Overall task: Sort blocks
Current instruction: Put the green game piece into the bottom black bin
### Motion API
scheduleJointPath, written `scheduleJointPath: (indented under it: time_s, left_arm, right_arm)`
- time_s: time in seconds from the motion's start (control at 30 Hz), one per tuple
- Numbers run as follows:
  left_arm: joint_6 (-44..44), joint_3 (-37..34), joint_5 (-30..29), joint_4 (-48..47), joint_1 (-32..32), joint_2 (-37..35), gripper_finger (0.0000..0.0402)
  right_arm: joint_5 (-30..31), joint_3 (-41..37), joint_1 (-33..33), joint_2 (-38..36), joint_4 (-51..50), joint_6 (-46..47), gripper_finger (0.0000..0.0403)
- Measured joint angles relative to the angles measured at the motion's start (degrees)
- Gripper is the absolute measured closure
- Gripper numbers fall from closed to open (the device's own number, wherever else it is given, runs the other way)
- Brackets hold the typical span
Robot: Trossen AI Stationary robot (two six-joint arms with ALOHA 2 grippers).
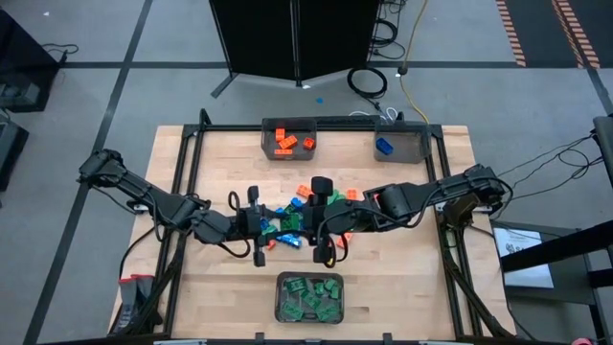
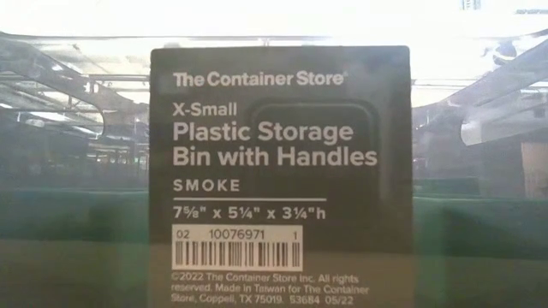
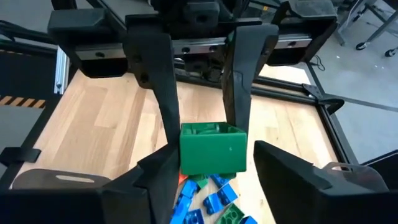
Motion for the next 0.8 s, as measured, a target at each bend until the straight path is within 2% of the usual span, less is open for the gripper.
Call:
scheduleJointPath:
  time_s: [0.3, 0.57, 0.63, 0.8]
  left_arm:
    - [0.1, 0.0, 0.0, -0.1, 0.0, 0.0, 0.0277]
    - [0.0, 0.0, 0.3, -0.4, 0.0, 0.0, 0.0274]
    - [-0.2, 0.1, 0.3, -1.3, 0.0, 0.0, 0.0239]
    - [-0.6, 0.1, 0.3, -2.8, 0.0, 0.0, 0.012]
  right_arm:
    - [-0.3, 0.0, 0.0, 0.0, -0.2, -1.0, 0.0276]
    - [-0.2, 0.0, 0.0, 0.0, -0.2, -1.1, 0.028]
    - [0.2, 0.0, 0.0, 0.0, -0.2, -1.1, 0.0278]
    - [0.7, 0.0, 0.1, 0.0, -0.2, -1.3, 0.0279]
